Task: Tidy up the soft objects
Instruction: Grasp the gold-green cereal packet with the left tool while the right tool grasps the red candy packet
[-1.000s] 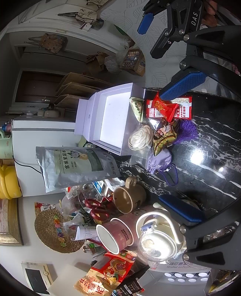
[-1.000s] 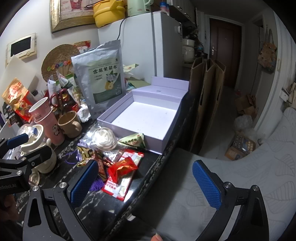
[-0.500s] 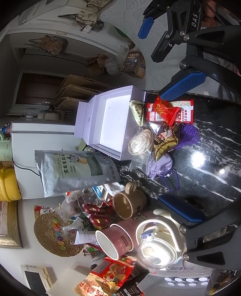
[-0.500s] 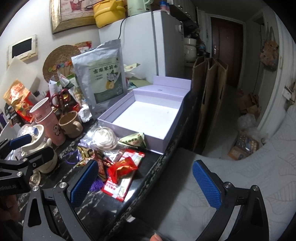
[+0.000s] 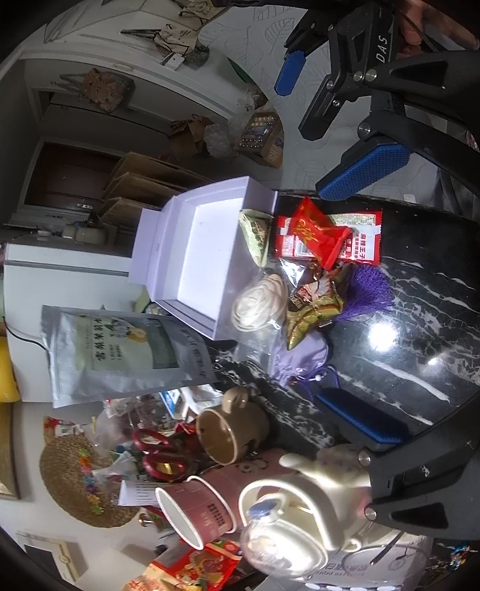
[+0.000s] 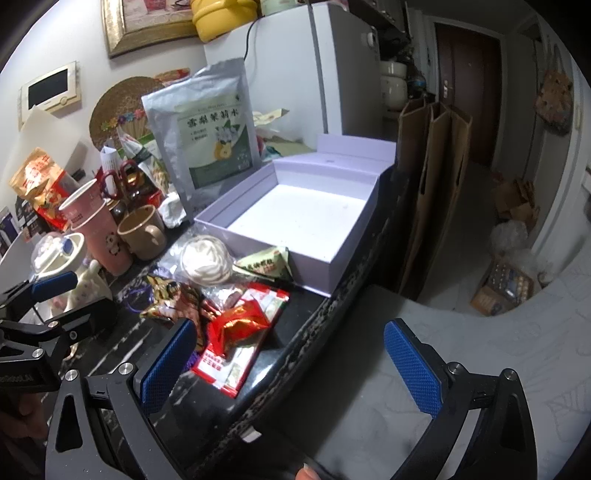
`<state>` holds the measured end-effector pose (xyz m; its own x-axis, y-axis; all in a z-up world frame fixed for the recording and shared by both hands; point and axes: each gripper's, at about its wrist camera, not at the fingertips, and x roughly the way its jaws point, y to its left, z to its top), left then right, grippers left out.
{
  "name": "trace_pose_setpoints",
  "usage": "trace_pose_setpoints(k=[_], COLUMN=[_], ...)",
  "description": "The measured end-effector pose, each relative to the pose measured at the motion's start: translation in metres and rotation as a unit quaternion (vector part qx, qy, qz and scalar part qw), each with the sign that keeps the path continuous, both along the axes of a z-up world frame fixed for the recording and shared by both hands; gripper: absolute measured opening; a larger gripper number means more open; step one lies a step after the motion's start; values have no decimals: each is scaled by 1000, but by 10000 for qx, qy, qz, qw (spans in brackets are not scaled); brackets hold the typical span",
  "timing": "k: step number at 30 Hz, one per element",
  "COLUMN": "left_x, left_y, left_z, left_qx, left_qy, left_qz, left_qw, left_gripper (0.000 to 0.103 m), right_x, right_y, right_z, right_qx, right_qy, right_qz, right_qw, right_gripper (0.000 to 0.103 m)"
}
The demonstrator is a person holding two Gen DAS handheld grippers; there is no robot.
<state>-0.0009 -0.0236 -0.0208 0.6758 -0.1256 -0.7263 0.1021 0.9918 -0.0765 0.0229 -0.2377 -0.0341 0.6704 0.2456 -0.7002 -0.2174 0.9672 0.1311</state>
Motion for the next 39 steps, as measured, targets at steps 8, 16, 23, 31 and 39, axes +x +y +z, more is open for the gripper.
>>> trace_pose_setpoints(k=[8,16,23,31,39], left_x=[19,50,70,71,54], left_y=[-9,-15,-7,-4,5], left_z=[-26,-57,-84,-95,-76], left_qx=[-30,153,-443,-595,-555], left_qy=[324,645,1109,1119,789], left_qz=[7,240,345,457,568], left_qw=[9995,9975,9922,9909,9937], left_gripper=[99,86,66,41,38], right_x=[19,41,56,67,62], right_y=[-3,-4,-7,-13,-8], right_z=[-27,-50,-61,-68,-67], right_qx=[56,77,87,112,161], right_qy=[336,620,767,864,852], right_qz=[131,237,329,297,393], right_qw=[9993,9978,9965,9958,9955], right_gripper=[103,103,103,103,103])
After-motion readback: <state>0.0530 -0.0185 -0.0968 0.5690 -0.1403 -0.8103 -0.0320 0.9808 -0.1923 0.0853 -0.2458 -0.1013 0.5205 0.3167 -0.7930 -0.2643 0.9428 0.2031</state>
